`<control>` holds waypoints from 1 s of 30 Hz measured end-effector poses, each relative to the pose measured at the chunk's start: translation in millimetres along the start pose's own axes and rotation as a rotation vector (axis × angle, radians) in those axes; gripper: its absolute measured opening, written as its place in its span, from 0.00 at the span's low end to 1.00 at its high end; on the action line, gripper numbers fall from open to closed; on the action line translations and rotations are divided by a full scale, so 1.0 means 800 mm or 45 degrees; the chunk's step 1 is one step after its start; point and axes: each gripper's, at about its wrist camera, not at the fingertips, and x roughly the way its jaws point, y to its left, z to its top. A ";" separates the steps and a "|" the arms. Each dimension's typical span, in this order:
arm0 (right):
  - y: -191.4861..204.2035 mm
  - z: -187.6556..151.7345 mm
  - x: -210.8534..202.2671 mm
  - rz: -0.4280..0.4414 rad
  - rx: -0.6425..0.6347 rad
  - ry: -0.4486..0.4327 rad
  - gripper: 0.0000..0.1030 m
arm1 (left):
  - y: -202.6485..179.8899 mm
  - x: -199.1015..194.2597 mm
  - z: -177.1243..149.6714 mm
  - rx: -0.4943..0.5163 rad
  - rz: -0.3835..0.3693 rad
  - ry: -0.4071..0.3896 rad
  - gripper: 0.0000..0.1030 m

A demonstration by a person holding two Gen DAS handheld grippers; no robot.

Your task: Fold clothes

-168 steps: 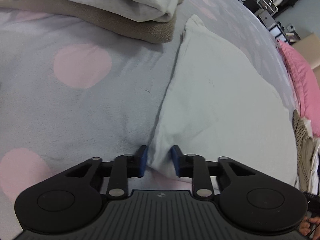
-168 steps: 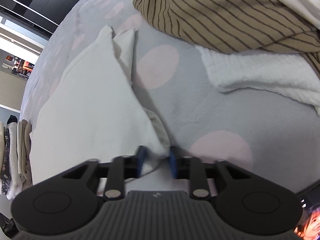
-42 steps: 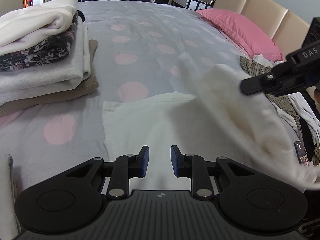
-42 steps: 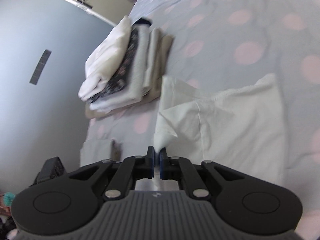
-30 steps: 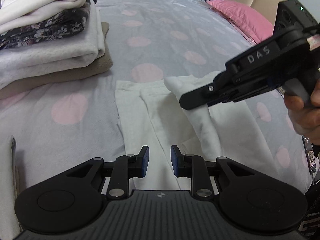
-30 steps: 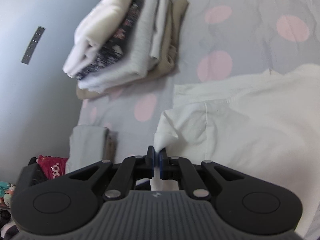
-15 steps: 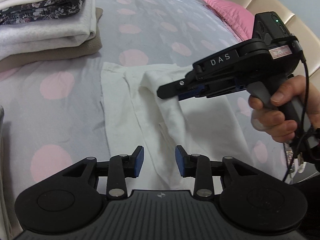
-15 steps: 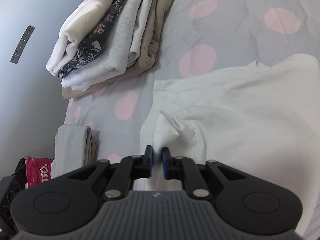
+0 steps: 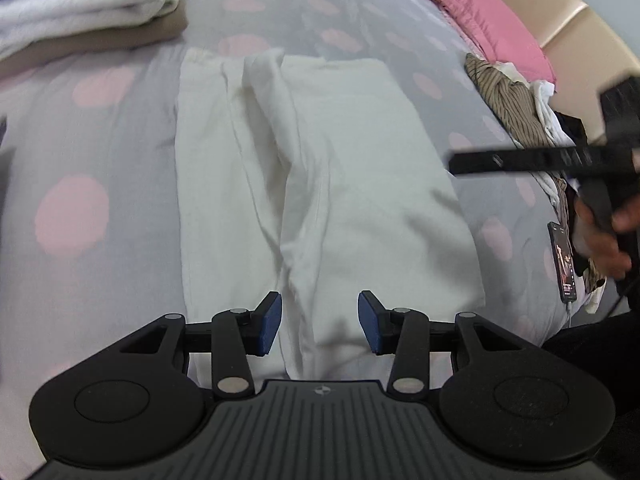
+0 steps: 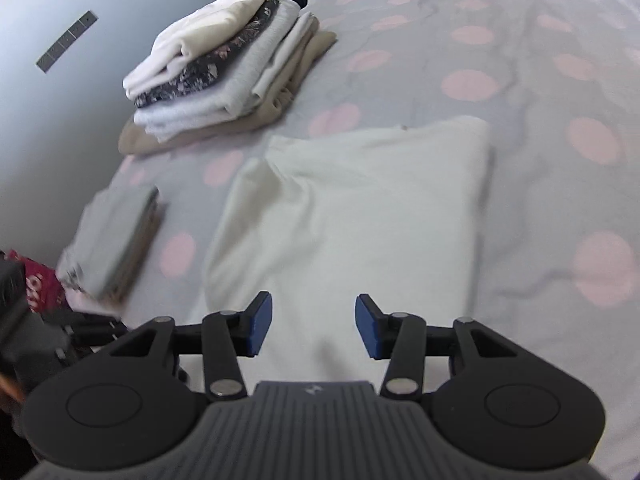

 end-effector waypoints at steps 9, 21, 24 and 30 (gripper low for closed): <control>-0.022 -0.137 -0.031 -0.126 -0.005 0.002 0.49 | -0.002 0.024 -0.048 -0.179 0.031 0.067 0.39; -0.013 -0.190 0.006 -0.278 -0.102 -0.009 0.07 | 0.015 0.018 -0.064 -0.302 -0.020 -0.028 0.04; -0.022 -0.186 -0.003 -0.276 -0.041 -0.008 0.02 | 0.020 0.001 -0.063 -0.329 -0.028 -0.080 0.00; -0.019 -0.188 -0.010 -0.311 -0.047 0.011 0.02 | 0.019 -0.013 -0.061 -0.306 0.084 -0.076 0.00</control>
